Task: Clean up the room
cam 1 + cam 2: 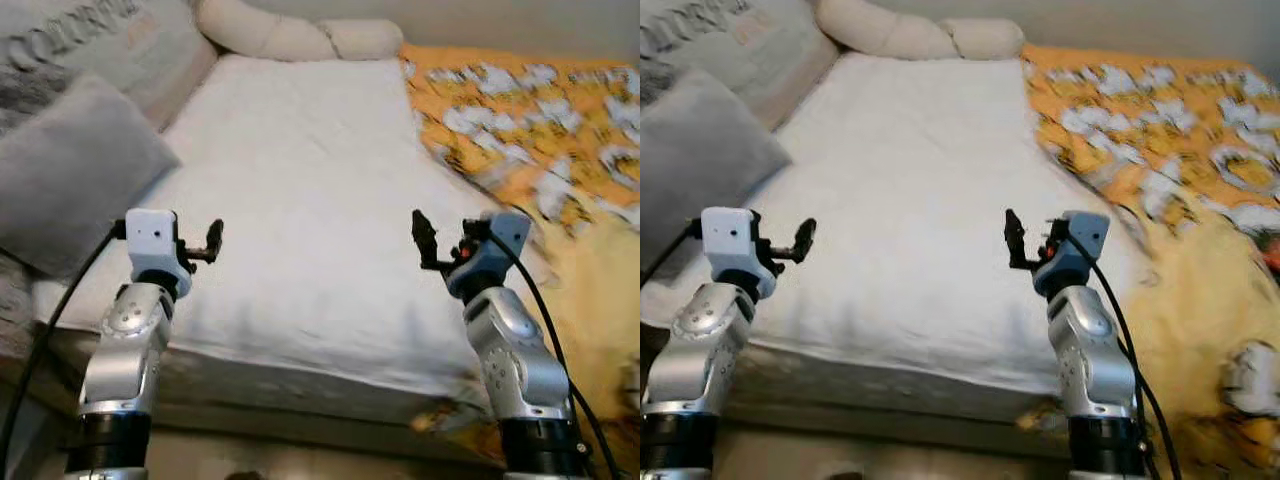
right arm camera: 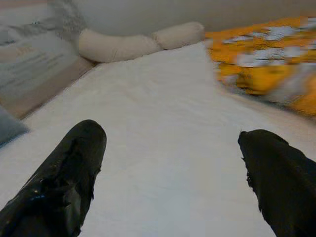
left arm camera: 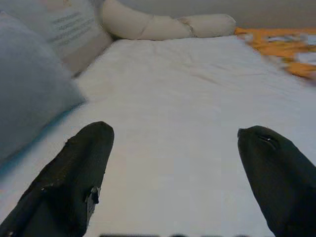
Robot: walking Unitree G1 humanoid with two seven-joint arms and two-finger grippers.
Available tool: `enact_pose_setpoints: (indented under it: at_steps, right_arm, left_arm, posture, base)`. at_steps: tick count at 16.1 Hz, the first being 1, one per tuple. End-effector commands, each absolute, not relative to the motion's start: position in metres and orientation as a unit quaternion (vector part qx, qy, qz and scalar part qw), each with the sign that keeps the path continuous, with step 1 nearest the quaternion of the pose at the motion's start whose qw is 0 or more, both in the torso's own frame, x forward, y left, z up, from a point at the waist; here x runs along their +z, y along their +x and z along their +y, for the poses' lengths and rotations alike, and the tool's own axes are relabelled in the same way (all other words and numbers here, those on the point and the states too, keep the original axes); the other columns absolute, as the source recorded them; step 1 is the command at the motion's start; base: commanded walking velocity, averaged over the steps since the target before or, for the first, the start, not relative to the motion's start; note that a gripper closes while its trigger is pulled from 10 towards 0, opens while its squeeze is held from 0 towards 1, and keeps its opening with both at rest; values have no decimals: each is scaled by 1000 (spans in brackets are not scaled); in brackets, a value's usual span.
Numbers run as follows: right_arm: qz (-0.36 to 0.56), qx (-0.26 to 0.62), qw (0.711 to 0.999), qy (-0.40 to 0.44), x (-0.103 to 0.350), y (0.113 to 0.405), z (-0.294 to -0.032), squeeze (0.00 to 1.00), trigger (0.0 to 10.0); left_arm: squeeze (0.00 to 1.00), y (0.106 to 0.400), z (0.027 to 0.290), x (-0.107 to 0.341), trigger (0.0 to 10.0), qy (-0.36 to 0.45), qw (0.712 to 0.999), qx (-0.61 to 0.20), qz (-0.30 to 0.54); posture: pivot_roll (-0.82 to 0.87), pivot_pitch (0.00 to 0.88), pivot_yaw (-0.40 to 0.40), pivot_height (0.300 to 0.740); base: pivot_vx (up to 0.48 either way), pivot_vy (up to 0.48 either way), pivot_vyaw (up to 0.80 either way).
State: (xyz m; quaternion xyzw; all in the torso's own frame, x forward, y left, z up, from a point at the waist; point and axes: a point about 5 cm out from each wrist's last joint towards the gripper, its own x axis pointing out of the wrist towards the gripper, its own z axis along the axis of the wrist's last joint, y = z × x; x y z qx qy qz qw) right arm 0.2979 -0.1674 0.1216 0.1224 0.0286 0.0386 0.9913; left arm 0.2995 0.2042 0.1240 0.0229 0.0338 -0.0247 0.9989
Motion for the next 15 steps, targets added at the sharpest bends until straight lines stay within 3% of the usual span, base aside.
enact_pose_setpoints:
  at_steps: [1, 3, 8, 15]
  right_arm:
    - [25, 33, 991, 126, 125, 299, -170, 1000, 10000]
    - [25, 35, 992, 122, 126, 299, -169, 1000, 10000]
    - [26, 30, 991, 124, 126, 300, -170, 1000, 10000]
    - [13, 51, 992, 111, 129, 301, -167, 1000, 10000]
  left_arm:
    - [1000, 301, 203, 127, 10000, 26, 999, -30, 31]
    - [1000, 302, 202, 128, 10000, 26, 999, -31, 30]
    - [1000, 302, 199, 128, 10000, 25, 999, -35, 29]
    - [1000, 302, 198, 127, 10000, 25, 999, -36, 31]
  posture:
    - [8, 0, 28, 740]
    - [8, 0, 28, 740]
    - [7, 0, 30, 740]
    - [6, 0, 31, 740]
  base:
    - [0, -480, 0]
    - [0, -480, 0]
    - [0, -480, 698]
    - [0, -476, 0]
